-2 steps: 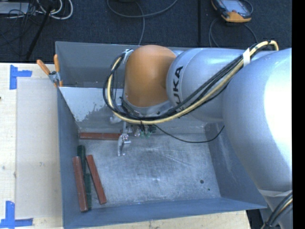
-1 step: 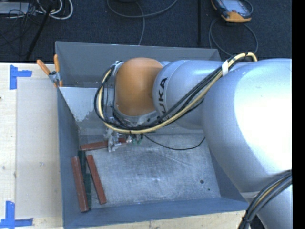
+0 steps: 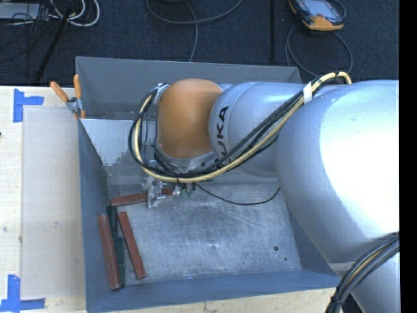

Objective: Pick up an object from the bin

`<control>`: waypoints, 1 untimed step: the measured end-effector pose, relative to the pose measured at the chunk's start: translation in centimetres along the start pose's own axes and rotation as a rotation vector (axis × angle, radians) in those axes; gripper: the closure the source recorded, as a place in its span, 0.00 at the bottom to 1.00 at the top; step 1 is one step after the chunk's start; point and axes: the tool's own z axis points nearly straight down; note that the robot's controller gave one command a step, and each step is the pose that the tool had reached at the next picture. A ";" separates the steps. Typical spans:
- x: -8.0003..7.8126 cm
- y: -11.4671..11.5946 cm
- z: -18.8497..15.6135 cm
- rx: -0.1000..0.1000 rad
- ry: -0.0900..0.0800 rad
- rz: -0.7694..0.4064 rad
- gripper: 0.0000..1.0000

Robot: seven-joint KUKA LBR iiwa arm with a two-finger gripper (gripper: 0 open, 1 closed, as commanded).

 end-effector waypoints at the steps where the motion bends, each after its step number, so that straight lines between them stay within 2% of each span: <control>1: 0.8 0.5 -12.4 0.003 0.007 0.046 1.00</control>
Offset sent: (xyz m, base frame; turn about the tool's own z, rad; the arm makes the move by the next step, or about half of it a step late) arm 0.0000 0.0000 0.0000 0.0000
